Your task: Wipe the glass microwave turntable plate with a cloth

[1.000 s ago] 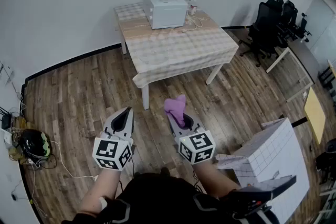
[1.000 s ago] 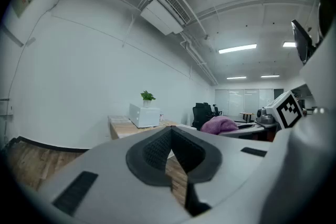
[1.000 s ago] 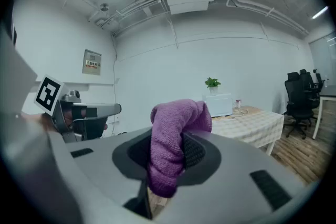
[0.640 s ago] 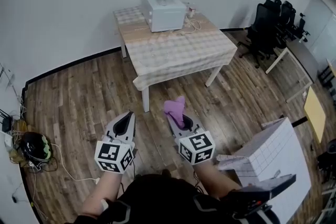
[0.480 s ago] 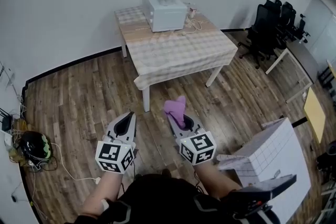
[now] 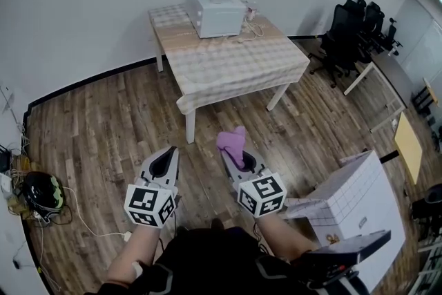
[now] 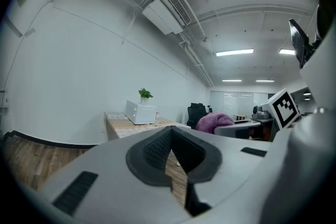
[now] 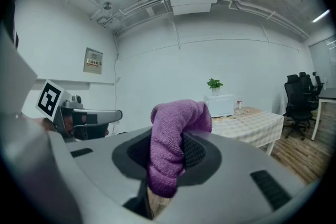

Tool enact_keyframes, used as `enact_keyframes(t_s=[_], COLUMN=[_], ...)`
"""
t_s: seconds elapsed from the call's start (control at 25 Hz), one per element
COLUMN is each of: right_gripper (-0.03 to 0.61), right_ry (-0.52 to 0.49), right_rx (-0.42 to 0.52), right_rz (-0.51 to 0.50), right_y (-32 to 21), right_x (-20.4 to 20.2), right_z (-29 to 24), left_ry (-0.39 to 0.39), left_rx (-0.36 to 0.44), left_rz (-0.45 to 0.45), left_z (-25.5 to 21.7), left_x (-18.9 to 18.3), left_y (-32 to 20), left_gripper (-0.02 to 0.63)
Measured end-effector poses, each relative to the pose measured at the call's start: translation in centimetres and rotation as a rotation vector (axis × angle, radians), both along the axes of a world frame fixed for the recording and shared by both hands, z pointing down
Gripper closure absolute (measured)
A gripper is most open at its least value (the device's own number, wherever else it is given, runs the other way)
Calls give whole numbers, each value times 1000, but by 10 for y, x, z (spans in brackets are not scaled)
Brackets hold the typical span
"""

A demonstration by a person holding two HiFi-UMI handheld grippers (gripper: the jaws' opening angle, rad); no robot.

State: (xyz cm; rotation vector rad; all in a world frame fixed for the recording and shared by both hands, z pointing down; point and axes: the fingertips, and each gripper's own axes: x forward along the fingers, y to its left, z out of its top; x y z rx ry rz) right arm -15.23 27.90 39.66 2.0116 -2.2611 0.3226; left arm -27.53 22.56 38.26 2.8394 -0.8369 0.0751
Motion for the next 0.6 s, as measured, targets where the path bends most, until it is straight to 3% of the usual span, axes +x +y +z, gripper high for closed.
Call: enact_keyframes(t_s=[0.6], right_gripper=[483], right_ry=[16], right_rx=[12], right_rz=[27], right_y=[0], right_x=[-36], right_z=[-1], left_ry=[6], left_rx=[18], left_rz=[54], left_z=[6], left_x=[-34], left_y=[-5], left_gripper=[612])
